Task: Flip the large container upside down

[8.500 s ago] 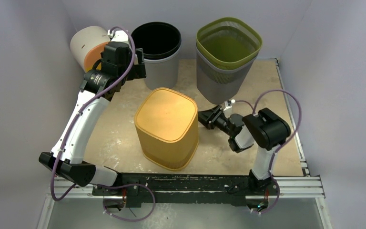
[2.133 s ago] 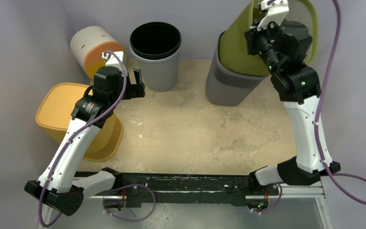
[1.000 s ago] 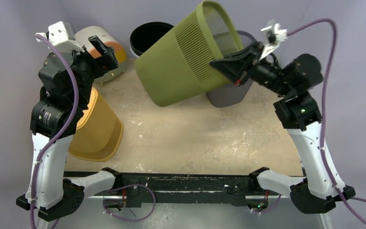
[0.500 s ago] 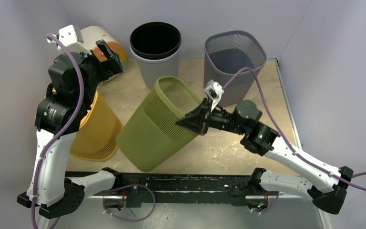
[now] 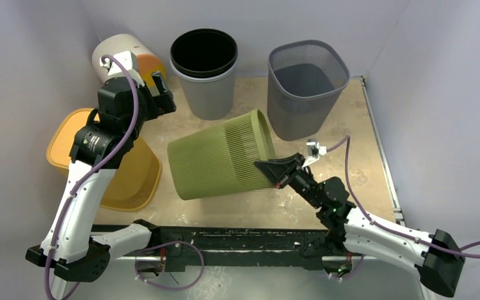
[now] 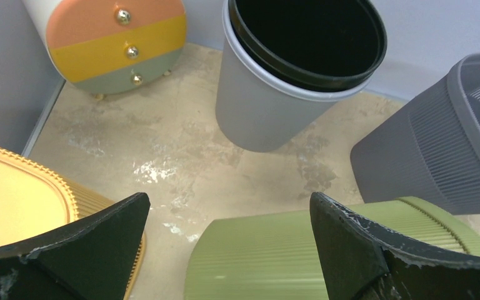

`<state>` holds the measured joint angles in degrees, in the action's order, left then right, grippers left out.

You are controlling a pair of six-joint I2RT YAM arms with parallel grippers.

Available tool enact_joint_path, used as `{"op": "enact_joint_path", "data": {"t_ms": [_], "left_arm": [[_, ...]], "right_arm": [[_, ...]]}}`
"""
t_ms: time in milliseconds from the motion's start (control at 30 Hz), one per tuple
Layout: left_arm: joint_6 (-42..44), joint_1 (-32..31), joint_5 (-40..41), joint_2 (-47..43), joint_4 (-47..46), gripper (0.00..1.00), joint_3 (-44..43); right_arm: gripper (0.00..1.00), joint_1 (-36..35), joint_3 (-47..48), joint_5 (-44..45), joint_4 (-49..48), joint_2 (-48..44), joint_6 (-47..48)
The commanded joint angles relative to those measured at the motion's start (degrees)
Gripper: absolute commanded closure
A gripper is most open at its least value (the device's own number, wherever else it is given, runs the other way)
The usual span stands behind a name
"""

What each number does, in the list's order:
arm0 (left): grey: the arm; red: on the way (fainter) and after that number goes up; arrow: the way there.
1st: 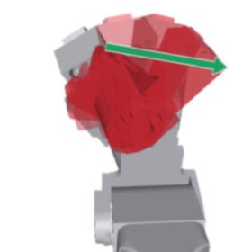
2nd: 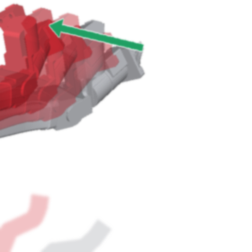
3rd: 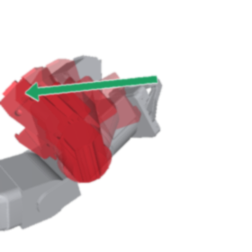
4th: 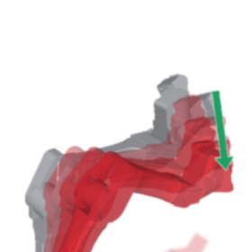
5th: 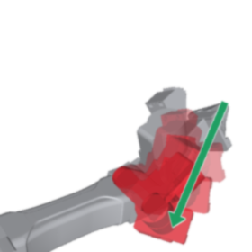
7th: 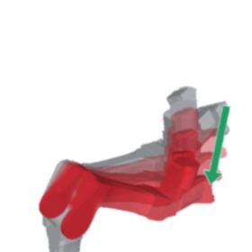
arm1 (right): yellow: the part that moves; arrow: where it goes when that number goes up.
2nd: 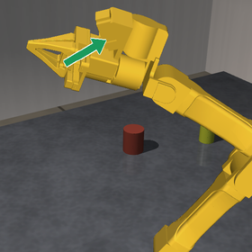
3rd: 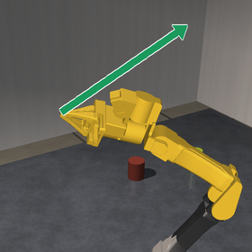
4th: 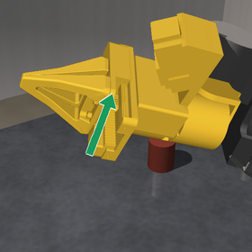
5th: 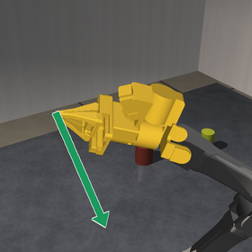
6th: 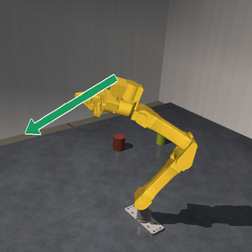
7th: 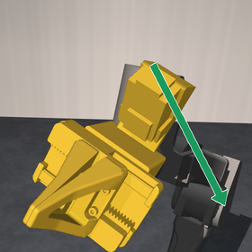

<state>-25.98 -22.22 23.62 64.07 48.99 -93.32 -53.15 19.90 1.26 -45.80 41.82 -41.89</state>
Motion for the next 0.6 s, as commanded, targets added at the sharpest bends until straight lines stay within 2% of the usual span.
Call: {"op": "enact_joint_path", "data": {"t_ms": [0,200,433,567], "left_arm": [[-0.05,-0.18,-1.03,-2.41,-2.30,0.04,0.64],[0.49,-0.14,-1.01,-3.05,-2.29,0.04,2.56],[0.86,-0.12,-1.49,-3.37,-2.64,0.04,3.89],[1.15,-0.16,-1.07,-3.69,-2.40,0.04,3.91]], "right_arm": [[1.00,-0.24,-7.83,7.33,-19.51,0.37,-8.61],[1.00,-0.37,-15.04,8.93,-30.03,4.87,-13.28],[1.00,-0.36,-18.62,11.12,-35.66,7.52,-15.81],[1.00,-0.38,-21.29,11.73,-49.20,13.64,-19.42]]}}
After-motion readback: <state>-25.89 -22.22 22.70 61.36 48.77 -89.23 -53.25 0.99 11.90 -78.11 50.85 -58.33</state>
